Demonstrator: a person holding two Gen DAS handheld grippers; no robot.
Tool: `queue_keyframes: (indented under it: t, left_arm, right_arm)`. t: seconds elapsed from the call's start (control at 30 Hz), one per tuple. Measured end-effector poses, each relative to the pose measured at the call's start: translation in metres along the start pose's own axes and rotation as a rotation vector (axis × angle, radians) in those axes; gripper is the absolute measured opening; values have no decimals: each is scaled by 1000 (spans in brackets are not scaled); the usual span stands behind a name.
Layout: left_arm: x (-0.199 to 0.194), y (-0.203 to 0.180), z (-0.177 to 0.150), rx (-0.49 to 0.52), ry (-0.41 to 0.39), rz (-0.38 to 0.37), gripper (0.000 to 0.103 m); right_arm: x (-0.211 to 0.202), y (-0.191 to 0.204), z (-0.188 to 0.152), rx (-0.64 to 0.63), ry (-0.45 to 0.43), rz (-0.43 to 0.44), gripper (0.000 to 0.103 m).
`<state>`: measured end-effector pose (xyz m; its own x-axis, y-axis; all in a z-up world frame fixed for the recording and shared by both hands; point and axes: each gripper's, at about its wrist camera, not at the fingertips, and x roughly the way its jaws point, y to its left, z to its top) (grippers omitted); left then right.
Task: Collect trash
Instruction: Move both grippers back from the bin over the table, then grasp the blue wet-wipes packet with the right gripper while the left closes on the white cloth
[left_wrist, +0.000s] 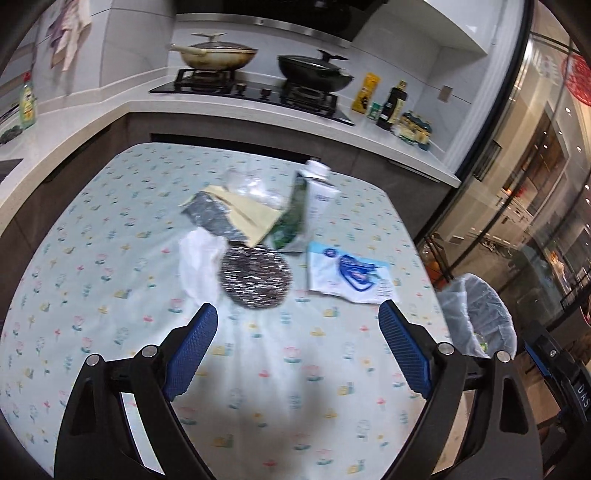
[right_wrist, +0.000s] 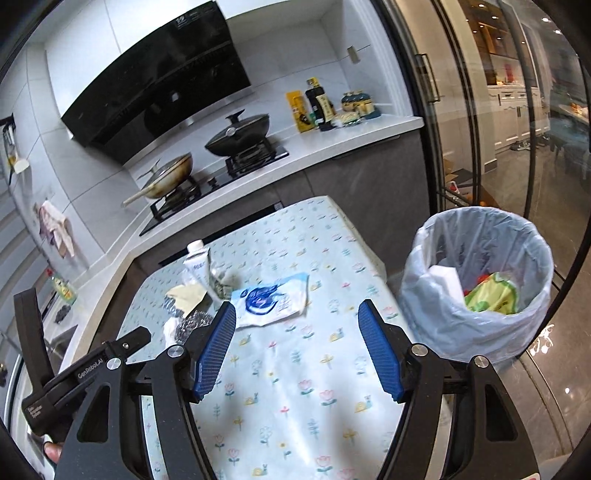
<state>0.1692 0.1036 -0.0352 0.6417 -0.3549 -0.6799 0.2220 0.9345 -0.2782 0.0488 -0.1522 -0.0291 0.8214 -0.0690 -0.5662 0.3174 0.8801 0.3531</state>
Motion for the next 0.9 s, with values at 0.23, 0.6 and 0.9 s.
queue_keyframes:
  t: [0.23, 0.6, 0.9]
  left_arm:
    - [19, 57, 5, -63, 29, 59, 85]
    - [77, 104, 15, -140, 101, 95, 84]
    - [124, 112, 16, -157, 164, 62, 67]
  right_arm:
    - [43, 29, -14, -20, 67, 2, 66]
    - [112, 43, -26, -31, 164, -19, 66]
    - [162, 31, -20, 6, 192, -63, 66]
